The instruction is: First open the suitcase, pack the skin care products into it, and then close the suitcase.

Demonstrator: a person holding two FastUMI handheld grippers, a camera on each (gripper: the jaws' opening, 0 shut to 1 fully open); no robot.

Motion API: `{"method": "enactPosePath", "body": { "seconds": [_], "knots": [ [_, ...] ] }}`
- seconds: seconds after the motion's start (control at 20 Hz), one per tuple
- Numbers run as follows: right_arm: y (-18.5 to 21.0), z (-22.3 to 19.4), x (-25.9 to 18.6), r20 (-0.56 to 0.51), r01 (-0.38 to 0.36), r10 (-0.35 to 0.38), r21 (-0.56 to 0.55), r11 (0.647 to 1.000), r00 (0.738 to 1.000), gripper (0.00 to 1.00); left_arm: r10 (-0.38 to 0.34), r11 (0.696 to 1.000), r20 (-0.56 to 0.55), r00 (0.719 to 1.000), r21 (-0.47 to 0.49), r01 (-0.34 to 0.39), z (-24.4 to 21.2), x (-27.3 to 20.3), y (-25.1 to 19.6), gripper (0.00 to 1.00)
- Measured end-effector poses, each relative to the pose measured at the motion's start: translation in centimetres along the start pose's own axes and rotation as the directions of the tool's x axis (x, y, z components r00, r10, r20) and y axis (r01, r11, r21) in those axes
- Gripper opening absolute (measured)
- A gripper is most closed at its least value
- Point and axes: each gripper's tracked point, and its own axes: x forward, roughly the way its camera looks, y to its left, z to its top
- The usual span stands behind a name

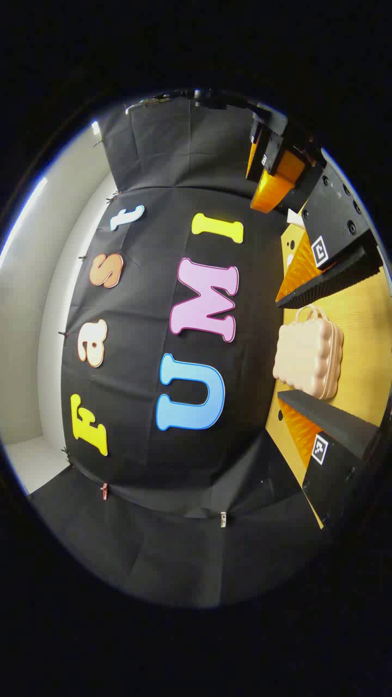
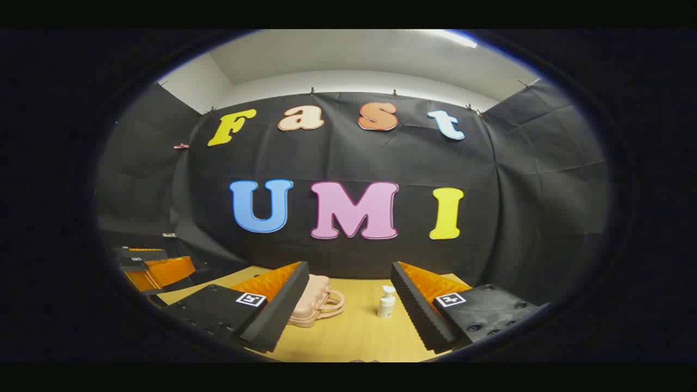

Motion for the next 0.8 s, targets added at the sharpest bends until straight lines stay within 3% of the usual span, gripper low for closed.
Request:
{"method": "enactPosePath", "body": {
  "seconds": [0.45, 0.8],
  "knots": [
    [-6.6, -0.4, 3.8, -0.015, 0.080, -0.080, -0.016, 0.997, 0.997, 0.96, -0.070, 0.997, -0.023, 0.997, 0.039, 0.071, -0.7, 8.2, -5.4, 0.95],
    [-10.4, -2.5, 7.0, -0.031, 0.073, -0.073, -0.008, 0.997, 0.997, 0.96, -0.044, 0.997, -0.043, 0.998, 0.057, 0.046, -2.9, 13.9, -7.1, 0.95]
  ]
}}
